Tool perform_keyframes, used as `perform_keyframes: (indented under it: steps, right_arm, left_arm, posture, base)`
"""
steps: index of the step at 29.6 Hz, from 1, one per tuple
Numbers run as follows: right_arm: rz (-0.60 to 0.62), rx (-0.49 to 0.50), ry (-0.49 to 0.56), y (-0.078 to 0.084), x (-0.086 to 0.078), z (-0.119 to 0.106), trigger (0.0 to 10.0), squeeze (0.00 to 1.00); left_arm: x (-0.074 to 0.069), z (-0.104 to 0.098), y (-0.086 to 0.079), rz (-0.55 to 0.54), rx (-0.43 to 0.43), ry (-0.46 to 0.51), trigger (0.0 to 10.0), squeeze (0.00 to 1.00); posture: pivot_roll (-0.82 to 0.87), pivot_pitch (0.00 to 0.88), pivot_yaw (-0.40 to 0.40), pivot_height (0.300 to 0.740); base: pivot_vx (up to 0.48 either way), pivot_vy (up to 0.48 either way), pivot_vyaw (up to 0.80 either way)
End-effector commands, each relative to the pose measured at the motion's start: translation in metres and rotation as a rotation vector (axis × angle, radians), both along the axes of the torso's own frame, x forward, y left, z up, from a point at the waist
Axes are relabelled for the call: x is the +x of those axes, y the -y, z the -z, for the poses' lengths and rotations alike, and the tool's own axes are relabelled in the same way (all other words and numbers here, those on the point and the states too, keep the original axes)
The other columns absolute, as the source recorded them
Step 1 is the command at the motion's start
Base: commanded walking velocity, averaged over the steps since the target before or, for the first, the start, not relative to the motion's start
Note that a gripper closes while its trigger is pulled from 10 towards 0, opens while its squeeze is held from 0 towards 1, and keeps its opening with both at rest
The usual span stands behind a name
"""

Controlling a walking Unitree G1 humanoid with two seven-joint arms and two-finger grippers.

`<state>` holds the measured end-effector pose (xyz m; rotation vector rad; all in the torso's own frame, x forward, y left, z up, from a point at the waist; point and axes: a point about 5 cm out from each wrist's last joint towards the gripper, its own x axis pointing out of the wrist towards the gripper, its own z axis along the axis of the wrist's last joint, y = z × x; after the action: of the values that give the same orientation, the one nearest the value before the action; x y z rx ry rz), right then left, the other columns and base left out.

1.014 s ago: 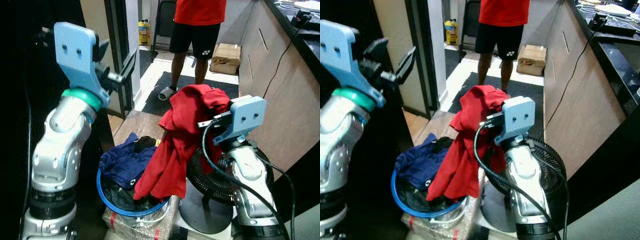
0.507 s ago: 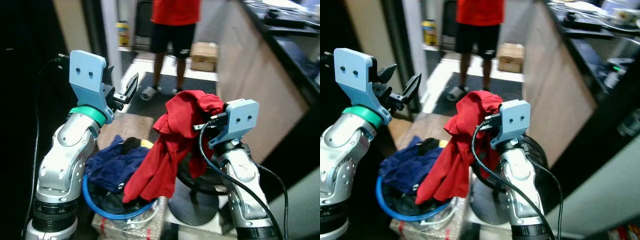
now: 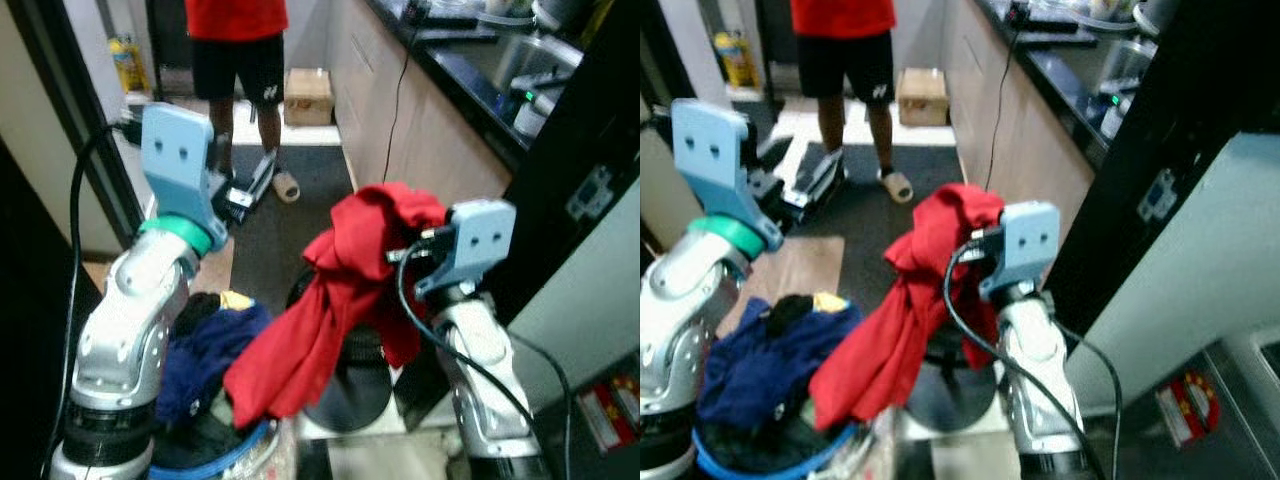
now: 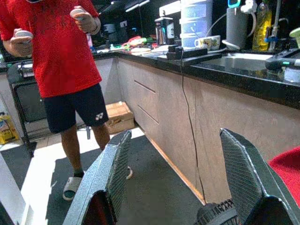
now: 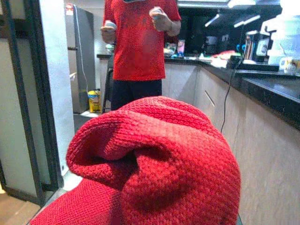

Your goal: Clothes washing

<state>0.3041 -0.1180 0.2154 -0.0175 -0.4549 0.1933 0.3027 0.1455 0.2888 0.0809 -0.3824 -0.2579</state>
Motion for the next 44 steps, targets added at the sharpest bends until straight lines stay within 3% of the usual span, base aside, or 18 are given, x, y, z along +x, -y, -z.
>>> perform_keyframes:
  steps: [1, 44]
  right_arm:
    - [0.030, 0.010, 0.006, 0.0068, -0.0008, 0.0001, 10.0, 0.00]
    - [0.054, 0.029, 0.036, 0.0067, -0.0017, -0.0079, 10.0, 0.00]
  left_arm:
    - [0.0017, 0.0032, 0.0028, 0.013, 0.007, -0.020, 10.0, 0.00]
    - [0.0038, 0.0000, 0.0031, 0.016, 0.000, -0.023, 10.0, 0.00]
  posture:
    - [0.12, 0.000, 0.041, 0.740]
    - [0.12, 0.000, 0.053, 0.740]
  base:
    - [0.000, 0.000, -0.80]
    - [0.000, 0.000, -0.80]
